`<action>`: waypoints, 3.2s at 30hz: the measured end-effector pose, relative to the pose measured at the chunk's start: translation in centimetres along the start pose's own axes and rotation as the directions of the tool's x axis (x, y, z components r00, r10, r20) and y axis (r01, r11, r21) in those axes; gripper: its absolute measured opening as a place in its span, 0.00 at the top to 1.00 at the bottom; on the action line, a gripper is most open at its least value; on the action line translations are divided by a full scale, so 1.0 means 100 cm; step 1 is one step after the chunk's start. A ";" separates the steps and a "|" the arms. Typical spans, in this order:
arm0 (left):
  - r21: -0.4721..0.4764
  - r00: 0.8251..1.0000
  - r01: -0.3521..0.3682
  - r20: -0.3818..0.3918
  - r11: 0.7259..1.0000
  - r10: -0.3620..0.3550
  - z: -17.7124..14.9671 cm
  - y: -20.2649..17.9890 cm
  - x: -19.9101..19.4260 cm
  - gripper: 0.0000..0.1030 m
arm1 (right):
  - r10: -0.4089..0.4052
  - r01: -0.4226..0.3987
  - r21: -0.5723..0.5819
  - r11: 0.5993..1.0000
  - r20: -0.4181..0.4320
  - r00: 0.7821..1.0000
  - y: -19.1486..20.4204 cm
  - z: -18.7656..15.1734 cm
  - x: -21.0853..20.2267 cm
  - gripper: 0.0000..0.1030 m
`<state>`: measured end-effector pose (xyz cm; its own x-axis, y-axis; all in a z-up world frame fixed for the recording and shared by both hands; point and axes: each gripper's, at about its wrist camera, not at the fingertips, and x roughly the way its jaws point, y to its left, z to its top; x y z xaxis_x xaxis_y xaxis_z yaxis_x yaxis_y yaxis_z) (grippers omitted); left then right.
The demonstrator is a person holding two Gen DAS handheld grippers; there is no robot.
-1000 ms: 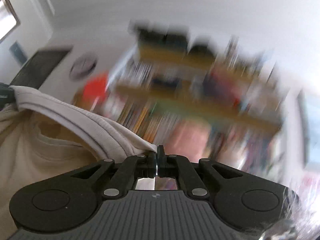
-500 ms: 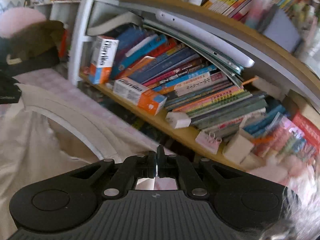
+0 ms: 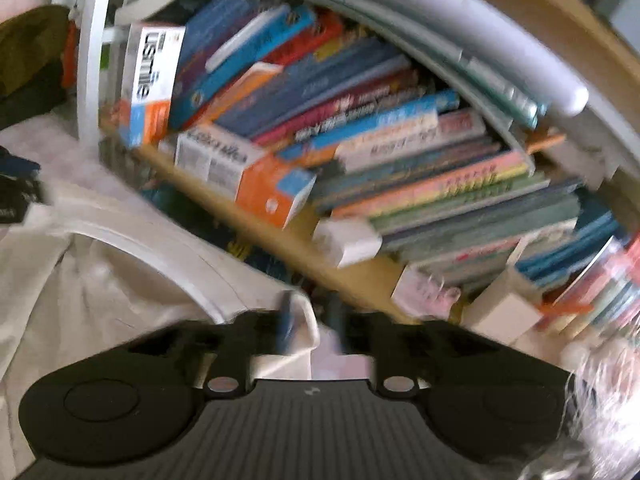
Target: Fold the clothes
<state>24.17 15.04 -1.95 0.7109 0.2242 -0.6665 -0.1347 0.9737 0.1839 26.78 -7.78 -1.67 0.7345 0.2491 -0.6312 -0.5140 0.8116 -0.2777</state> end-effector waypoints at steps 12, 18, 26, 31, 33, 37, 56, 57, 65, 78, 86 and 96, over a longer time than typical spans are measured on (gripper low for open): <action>0.075 0.988 0.119 0.090 0.990 -0.126 -0.114 -0.014 -0.133 0.25 | 0.168 -0.151 0.269 0.951 -0.040 0.985 -0.003 -0.111 -0.098 0.50; 0.214 0.977 0.148 0.118 0.965 -0.176 -0.154 -0.067 -0.191 0.25 | 0.249 -0.240 0.173 0.955 -0.030 0.968 0.055 -0.150 -0.157 0.50; 0.303 0.991 0.074 0.082 0.950 -0.103 -0.168 -0.101 -0.193 0.25 | 0.216 -0.214 0.038 0.976 -0.074 0.973 0.098 -0.183 -0.191 0.51; 0.084 0.997 0.039 0.060 0.996 -0.044 -0.159 -0.061 -0.197 0.26 | 0.190 -0.190 0.010 0.982 -0.075 0.979 0.101 -0.188 -0.196 0.51; 0.091 0.996 0.042 0.071 0.995 -0.049 -0.157 -0.057 -0.196 0.27 | 0.188 -0.186 0.033 0.982 -0.080 0.979 0.099 -0.188 -0.194 0.52; 0.242 0.989 0.116 0.057 0.963 -0.133 -0.157 -0.083 -0.195 0.36 | 0.192 -0.191 0.026 0.981 -0.074 0.978 0.101 -0.185 -0.193 0.53; -0.374 0.980 0.004 -0.185 0.927 -0.079 -0.166 -0.002 -0.161 0.71 | 0.235 -0.234 0.021 0.972 -0.119 0.965 0.104 -0.196 -0.181 0.54; -0.385 0.980 0.015 -0.179 0.923 -0.091 -0.165 -0.003 -0.160 0.74 | 0.235 -0.234 0.018 0.972 -0.119 0.965 0.104 -0.196 -0.181 0.54; -0.371 0.991 0.068 -0.083 0.926 -0.106 -0.160 0.003 -0.176 0.96 | 0.232 -0.229 0.040 0.973 -0.120 0.965 0.104 -0.196 -0.181 0.54; -0.276 0.985 -0.169 -0.010 0.946 0.173 -0.070 0.142 -0.100 0.96 | 0.198 -0.188 0.071 0.980 -0.171 0.965 0.108 -0.188 -0.179 0.54; -0.271 0.952 -0.304 -0.065 0.913 0.298 -0.027 0.203 -0.019 0.96 | 0.177 -0.156 0.106 0.982 -0.233 0.956 0.122 -0.178 -0.176 0.58; -0.301 0.947 -0.320 -0.096 0.898 0.305 -0.016 0.221 0.021 0.96 | 0.090 -0.056 0.130 0.990 -0.275 0.957 0.110 -0.179 -0.181 0.59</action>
<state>21.59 37.14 -0.45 0.5658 0.5137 -0.6450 -0.5561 0.8153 0.1614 -0.13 -12.81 -6.28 0.5348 0.1668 -0.8283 -0.4921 0.8584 -0.1450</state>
